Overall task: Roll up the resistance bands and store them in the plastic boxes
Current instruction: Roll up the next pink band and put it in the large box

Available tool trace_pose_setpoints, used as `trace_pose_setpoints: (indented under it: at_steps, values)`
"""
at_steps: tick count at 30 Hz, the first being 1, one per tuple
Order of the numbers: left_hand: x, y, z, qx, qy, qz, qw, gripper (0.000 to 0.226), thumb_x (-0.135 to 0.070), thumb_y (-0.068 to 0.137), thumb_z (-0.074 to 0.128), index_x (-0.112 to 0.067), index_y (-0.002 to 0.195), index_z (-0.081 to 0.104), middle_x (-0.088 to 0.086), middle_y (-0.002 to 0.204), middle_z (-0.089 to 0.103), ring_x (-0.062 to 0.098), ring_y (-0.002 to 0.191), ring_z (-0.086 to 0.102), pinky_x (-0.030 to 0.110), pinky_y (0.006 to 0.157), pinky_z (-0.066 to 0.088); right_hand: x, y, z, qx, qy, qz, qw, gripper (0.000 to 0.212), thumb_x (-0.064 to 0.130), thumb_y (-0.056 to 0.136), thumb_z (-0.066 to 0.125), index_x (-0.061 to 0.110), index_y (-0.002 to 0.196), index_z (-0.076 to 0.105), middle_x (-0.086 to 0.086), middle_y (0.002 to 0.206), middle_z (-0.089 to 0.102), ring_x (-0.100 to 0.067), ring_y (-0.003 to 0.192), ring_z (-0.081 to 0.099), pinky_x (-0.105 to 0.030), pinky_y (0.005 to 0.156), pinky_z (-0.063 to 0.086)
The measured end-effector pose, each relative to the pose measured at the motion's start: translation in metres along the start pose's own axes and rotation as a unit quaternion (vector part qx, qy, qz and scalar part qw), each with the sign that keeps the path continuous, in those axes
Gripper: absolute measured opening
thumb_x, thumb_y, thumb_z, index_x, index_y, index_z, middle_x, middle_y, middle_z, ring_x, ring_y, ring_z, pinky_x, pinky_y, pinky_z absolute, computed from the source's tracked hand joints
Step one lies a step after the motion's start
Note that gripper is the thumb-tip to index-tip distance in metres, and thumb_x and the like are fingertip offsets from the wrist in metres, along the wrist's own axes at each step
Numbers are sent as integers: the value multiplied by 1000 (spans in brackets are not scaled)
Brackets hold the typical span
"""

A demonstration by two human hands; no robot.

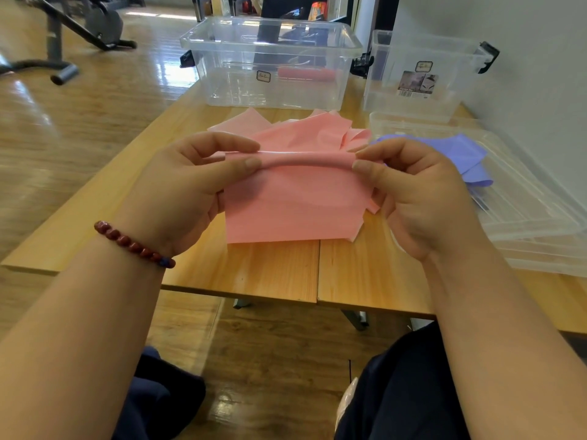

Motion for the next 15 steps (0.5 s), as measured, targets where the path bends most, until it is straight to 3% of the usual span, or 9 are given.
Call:
trace_pose_setpoints:
  at_steps: [3,9,15]
  values:
    - [0,0,0,1,2,1,1000,15,-17,69,69,-17,85,70,4,86,67,13,76,67,23,63,55,0,0,-2,-22,3,-5,1000,9,18,67,74,27,69,74,8,81,71,-10,85,65,-18,72,51]
    - [0,0,1,8,1,2,1000,19,-17,70,68,-16,89,69,-1,81,69,12,77,67,24,64,56,1,-2,-4,-37,-5,5,999,22,20,68,74,20,89,70,2,91,71,-14,92,67,-26,78,55]
    - [0,1,1,14,-7,-1,1000,22,-15,71,66,-18,92,72,-1,90,72,14,88,69,25,71,57,2,-3,-2,-39,-19,14,999,9,25,68,73,28,75,78,-3,98,71,-25,105,64,-29,80,55]
Point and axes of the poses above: each hand's wrist, its own y-axis towards the middle knuckle, its own z-axis out of the palm, x = y × z, the point moved 8 cm from there along y, towards the middle knuckle
